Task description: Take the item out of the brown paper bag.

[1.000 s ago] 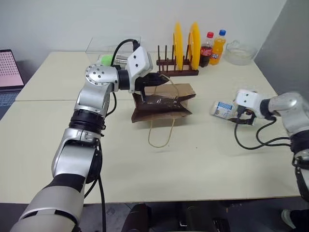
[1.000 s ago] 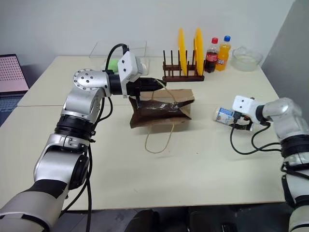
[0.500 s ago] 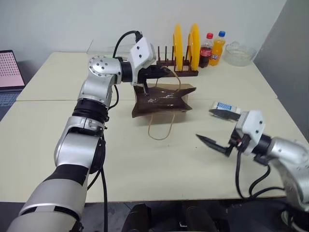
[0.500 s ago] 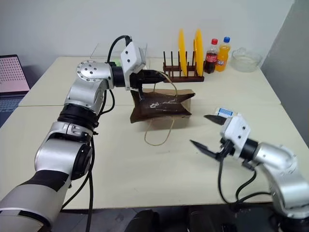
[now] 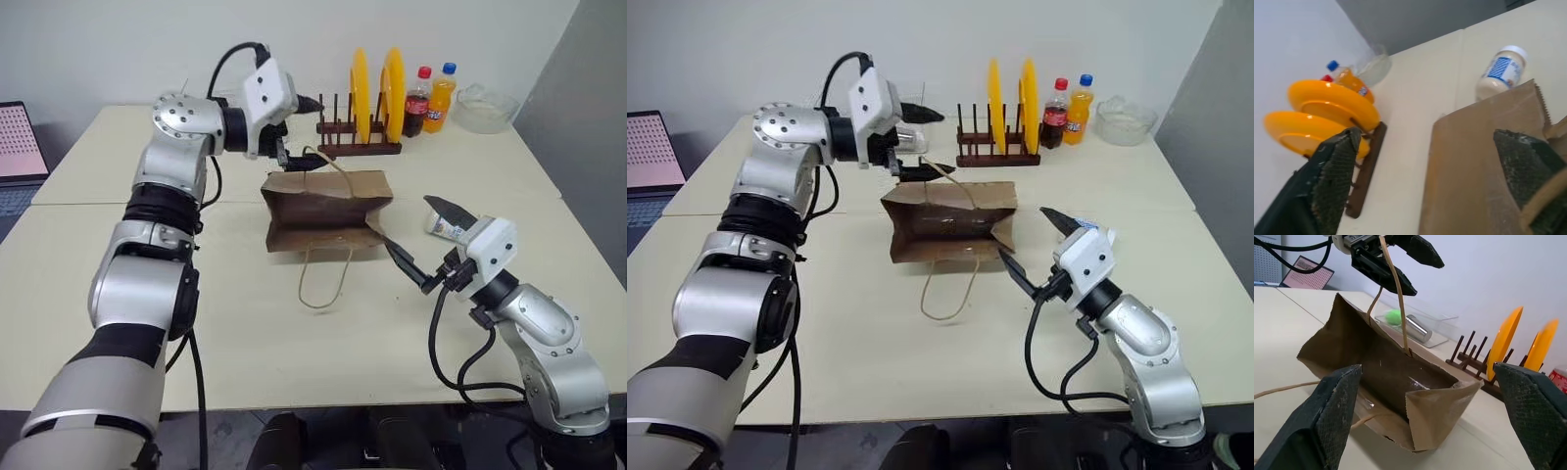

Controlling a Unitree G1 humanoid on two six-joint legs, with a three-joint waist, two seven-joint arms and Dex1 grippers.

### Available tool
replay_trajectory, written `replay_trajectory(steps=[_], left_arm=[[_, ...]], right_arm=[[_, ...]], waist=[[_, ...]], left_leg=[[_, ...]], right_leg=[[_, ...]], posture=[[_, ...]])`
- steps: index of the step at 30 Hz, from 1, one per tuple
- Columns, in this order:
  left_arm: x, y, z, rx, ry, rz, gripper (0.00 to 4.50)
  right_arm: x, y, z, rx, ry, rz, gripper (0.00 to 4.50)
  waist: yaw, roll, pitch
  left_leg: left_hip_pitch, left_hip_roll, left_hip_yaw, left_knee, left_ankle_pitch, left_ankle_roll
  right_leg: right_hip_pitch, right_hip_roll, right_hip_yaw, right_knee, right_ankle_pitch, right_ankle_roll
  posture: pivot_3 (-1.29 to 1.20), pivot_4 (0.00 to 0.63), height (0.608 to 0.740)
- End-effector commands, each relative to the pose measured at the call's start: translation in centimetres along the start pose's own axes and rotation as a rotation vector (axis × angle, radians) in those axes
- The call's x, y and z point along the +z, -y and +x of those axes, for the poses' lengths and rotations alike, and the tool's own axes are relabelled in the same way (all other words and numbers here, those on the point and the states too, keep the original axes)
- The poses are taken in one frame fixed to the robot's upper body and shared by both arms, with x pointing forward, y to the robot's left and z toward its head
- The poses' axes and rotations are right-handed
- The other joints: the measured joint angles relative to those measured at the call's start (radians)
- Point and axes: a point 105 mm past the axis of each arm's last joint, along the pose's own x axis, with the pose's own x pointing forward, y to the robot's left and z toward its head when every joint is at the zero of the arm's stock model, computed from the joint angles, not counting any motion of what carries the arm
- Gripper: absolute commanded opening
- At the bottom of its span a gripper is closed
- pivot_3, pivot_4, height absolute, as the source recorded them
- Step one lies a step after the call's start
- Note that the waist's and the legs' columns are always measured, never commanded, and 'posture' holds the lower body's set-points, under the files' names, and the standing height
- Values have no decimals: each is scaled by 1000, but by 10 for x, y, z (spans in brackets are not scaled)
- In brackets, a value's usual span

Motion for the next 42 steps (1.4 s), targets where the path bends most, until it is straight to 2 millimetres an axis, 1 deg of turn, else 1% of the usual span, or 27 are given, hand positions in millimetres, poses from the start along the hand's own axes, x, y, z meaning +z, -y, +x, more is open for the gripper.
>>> replay_trajectory(steps=[1,4,6,8,14,16,20,24,27,29,31,32,33,35,37,39,40,42], left_arm=[[12,-12,-10,77,30,50,4483],[7,-11,-3,88,25,24,4483],[5,-16,7,131,17,-1,4483],[4,-22,14,181,-5,10,4483],[2,-45,15,331,-93,58,4483],[3,-49,16,353,-100,52,4483],[7,-48,21,344,-100,45,4483],[1,-38,19,259,-89,34,4483],[-5,-33,5,215,-56,2,4483],[-6,-32,-8,199,-14,-20,4483],[-7,-33,-26,245,25,-40,4483],[-10,-35,-36,309,33,-84,4483],[-16,-33,-45,356,20,-116,4483],[-28,-16,-61,428,-6,-164,4483],[-40,8,-73,508,-56,-193,4483],[-48,28,-83,597,-76,-249,4483],[-51,38,-89,669,-72,-282,4483],[-54,59,-98,769,-61,-305,4483]], right_arm=[[13,1,4,18,63,-30,4500],[12,1,6,33,61,-24,4500],[12,1,6,49,55,-27,4500],[12,0,6,64,47,-28,4500],[14,0,4,63,30,-33,4500],[14,0,5,63,26,-30,4500],[13,-2,4,78,14,-29,4500],[15,-4,4,85,11,-35,4500],[17,-5,4,73,19,-21,4500],[17,-5,4,58,24,2,4500],[15,-5,3,39,23,18,4500],[14,-5,3,24,22,25,4500],[12,-3,2,4,21,32,4500],[8,1,1,-41,17,50,4500],[3,6,0,-93,12,61,4500],[-2,9,-2,-135,5,57,4500],[-5,9,-3,-157,10,57,4500],[-16,7,-9,-178,-24,63,4500]], waist=[[0,0,0],[0,0,0],[2,0,0],[3,0,0],[1,-1,0],[1,-1,0],[1,-1,0],[0,-1,0],[-3,-1,0],[-7,-1,0],[-7,-1,0],[-7,0,0],[-6,0,0],[-5,0,0],[-4,0,-1],[1,0,-1],[6,0,-1],[17,0,-1]], left_leg=[[0,0,0,0,0,0],[0,0,0,0,0,0],[0,0,0,0,0,0],[-1,0,0,1,0,0],[-1,0,0,0,0,0],[0,0,0,-1,0,0],[0,0,0,-1,0,0],[0,0,0,-1,0,0],[0,0,1,-1,0,0],[1,0,1,-1,0,0],[1,1,1,-2,0,0],[1,1,1,-2,0,0],[1,1,1,-2,0,0],[1,1,1,-2,0,-1],[1,1,0,-1,1,-2],[0,1,0,-1,1,-2],[1,1,0,0,1,-2],[0,0,-1,1,0,0]], right_leg=[[0,0,0,0,0,0],[0,0,0,0,0,0],[0,0,0,0,0,0],[0,0,-1,0,0,0],[0,0,-1,0,0,0],[0,0,-1,0,0,0],[0,0,-1,0,0,0],[-1,0,-1,0,0,0],[-1,0,0,0,0,0],[-1,0,0,0,0,0],[-1,0,0,0,0,0],[-1,0,1,1,0,0],[-1,0,1,0,1,-1],[-1,0,1,0,3,-5],[-1,-1,2,0,3,-5],[0,-1,2,0,3,-5],[0,-1,2,0,4,-5],[0,-1,2,-1,4,-5]], posture=[[0,150,740],[0,150,740],[0,150,740],[0,150,740],[0,150,740],[0,150,740],[0,150,740],[0,150,740],[0,150,740],[0,150,740],[0,150,740],[0,150,740],[0,150,740],[0,150,740],[0,150,740],[0,150,740],[0,150,740],[0,150,740]])
